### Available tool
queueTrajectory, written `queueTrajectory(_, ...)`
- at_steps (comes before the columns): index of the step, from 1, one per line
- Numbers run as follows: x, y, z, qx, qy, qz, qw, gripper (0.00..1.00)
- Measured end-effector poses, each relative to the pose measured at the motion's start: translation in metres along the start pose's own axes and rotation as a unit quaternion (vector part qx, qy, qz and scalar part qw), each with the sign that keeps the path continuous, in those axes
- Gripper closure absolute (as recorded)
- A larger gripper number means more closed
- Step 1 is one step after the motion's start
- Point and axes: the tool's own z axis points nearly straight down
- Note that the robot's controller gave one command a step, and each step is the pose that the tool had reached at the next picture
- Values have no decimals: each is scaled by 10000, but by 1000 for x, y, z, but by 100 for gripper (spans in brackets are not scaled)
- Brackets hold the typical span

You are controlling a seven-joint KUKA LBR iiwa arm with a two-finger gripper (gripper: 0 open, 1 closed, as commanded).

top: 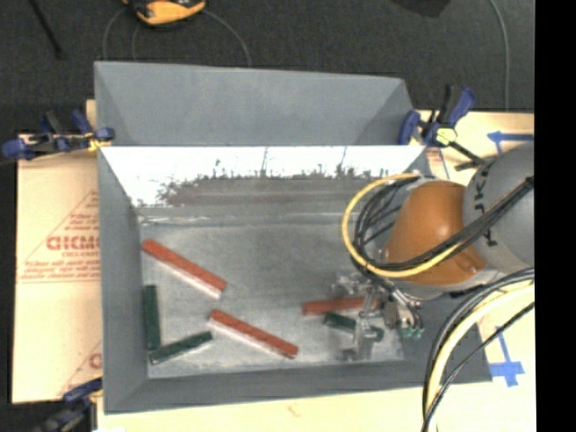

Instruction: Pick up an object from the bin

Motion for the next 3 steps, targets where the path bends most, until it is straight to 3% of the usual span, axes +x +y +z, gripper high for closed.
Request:
queueTrajectory(1,18,6,4,3,17,726,9974,100)
queueTrajectory(2,18,5,4,5,18,721,9974,100)
queueTrajectory(3,-30,18,-150,5,10,914,9958,100)
